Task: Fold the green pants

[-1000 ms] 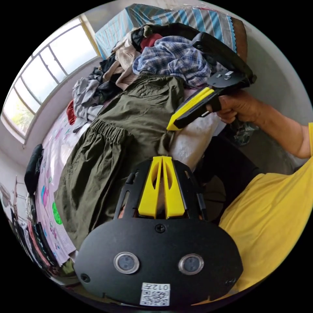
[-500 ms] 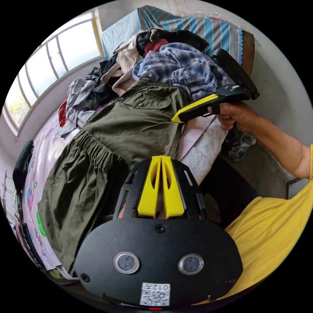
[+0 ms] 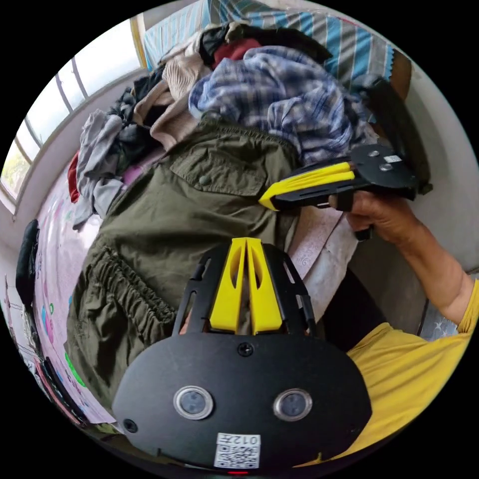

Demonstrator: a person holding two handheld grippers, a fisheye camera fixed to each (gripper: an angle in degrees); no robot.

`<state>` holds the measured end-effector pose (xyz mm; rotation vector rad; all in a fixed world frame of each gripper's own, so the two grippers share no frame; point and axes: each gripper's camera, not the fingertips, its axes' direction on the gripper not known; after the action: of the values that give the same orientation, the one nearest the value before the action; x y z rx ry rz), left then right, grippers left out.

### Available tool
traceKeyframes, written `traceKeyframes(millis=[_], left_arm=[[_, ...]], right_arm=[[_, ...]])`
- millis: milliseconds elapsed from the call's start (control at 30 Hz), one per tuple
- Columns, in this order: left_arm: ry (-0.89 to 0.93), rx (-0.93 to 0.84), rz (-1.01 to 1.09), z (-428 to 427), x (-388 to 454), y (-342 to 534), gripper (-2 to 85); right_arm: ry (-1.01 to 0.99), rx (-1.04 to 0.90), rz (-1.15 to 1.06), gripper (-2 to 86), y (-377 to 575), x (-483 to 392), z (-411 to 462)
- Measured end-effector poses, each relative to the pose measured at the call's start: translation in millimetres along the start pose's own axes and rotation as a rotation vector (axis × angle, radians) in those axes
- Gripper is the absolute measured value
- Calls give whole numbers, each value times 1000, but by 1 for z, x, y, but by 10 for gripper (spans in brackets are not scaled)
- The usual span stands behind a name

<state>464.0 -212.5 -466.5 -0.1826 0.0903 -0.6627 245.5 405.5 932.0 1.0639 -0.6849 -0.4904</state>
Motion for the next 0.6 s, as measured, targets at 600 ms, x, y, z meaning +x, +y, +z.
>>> traceKeyframes(millis=[600], left_arm=[[48,-59,-143,-3,-75,0,1]], right_arm=[[117,-14,-102,1,-87,-33,48]])
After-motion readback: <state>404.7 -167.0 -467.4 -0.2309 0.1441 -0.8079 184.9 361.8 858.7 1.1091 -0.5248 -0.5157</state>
